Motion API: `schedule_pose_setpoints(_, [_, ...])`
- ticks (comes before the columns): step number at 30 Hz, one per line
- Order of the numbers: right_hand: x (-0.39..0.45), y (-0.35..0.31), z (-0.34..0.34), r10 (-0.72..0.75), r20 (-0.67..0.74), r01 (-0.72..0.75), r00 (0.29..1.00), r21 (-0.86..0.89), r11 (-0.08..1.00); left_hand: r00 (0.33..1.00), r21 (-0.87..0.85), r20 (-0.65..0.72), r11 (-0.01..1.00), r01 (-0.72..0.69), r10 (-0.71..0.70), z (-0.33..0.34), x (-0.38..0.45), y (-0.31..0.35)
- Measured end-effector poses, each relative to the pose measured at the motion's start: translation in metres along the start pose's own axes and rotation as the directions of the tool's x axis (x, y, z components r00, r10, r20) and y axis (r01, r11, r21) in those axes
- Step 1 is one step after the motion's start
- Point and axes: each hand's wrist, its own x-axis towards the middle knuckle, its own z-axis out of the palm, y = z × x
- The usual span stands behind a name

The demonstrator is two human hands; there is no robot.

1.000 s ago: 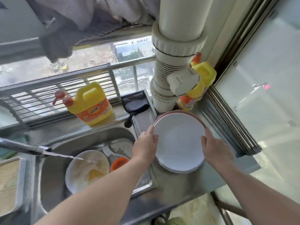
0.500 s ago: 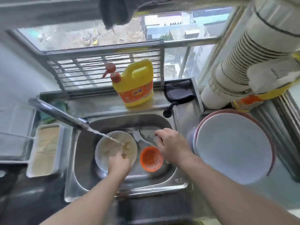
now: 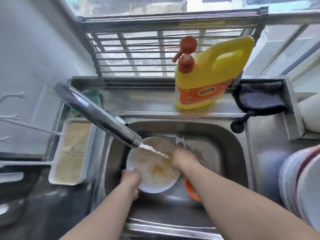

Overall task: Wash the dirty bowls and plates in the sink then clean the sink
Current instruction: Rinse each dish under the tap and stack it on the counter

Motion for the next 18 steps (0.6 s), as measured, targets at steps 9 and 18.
schedule_pose_setpoints(9, [-0.048, 0.005, -0.062, 0.111, -0.028, -0.079, 0.993, 0.541, 0.837, 0.951, 0.084, 0.154, 0.962, 0.259, -0.269, -0.013, -0.050, 0.024])
schedule_pose_setpoints(18, [-0.132, 0.056, -0.092, 0.150, -0.030, -0.088, 0.988, 0.689, 0.719, 0.884, 0.300, 0.404, 0.947, 0.113, -0.234, -0.022, -0.118, 0.050])
